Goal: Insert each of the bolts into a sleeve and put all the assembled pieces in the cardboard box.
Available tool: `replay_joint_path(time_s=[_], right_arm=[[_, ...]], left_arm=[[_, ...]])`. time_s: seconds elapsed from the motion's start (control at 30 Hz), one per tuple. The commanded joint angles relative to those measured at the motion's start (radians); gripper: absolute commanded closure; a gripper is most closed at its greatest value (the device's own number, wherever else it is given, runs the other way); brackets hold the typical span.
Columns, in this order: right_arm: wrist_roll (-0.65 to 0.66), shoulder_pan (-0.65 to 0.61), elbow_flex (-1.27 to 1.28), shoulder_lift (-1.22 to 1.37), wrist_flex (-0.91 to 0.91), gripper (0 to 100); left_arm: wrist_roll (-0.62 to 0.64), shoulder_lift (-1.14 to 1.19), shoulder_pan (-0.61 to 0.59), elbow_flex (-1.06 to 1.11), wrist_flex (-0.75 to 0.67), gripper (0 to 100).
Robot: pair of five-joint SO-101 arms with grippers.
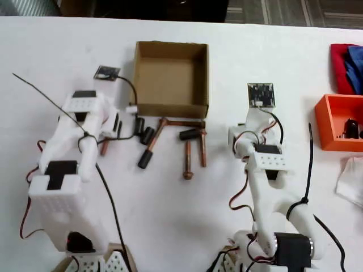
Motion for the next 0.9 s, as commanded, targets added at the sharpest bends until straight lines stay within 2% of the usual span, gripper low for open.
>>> replay_joint_path(time_s=[0.0, 0.17, 0.47, 0.6, 0.87], right_arm=[[-0.002, 0.012, -0.046, -0.038, 0.005, 97.8], [-0.002, 0.012, -0.046, -0.038, 0.005, 97.8], [-0.002, 0.012, -0.046, -0.038, 0.005, 97.8], [-0.002, 0.012, -0.046, -0.038, 0.005, 97.8], [-0.006, 0.012, -0.048, -0.041, 0.031, 97.8]], left_arm=[[-0.002, 0.051, 0.014, -0.093, 0.04, 86], [-0.002, 0.095, 0.015, -0.168, 0.069, 86], [-0.003, 0.103, 0.017, -0.18, 0.066, 86], [-0.009, 0.103, 0.032, -0.176, 0.069, 99], [-0.011, 0.069, 0.109, -0.208, 0.164, 97]])
